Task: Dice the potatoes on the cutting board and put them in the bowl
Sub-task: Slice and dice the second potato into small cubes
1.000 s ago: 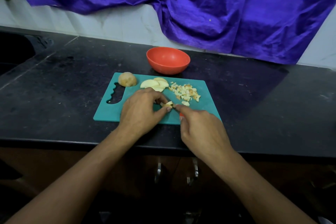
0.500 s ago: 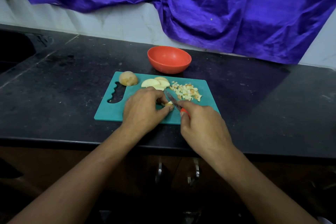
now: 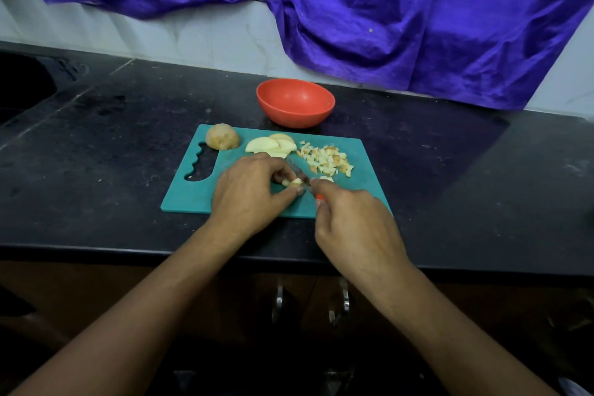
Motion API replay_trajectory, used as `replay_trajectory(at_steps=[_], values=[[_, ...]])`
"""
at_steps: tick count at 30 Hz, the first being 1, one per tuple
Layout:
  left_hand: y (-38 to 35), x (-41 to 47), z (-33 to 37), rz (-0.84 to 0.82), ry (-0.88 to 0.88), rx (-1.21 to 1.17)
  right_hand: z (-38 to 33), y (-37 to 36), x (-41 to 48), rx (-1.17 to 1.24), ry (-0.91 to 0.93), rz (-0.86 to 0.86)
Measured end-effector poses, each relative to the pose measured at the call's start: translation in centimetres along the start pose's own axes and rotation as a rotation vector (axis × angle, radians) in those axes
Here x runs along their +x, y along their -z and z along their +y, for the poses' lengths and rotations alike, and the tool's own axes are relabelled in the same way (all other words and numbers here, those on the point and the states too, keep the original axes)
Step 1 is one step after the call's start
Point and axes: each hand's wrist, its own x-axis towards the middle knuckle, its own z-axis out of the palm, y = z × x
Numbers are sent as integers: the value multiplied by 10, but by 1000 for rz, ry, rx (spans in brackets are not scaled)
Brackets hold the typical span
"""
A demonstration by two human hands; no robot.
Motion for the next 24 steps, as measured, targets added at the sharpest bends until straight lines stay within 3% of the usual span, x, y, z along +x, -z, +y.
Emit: replay_trajectory(at_steps=[13, 24], values=[[3, -4, -2, -35, -50, -1, 2, 3, 3, 21, -16, -23], [2, 0, 4, -25, 63, -4, -6, 15, 16, -18, -26, -96]])
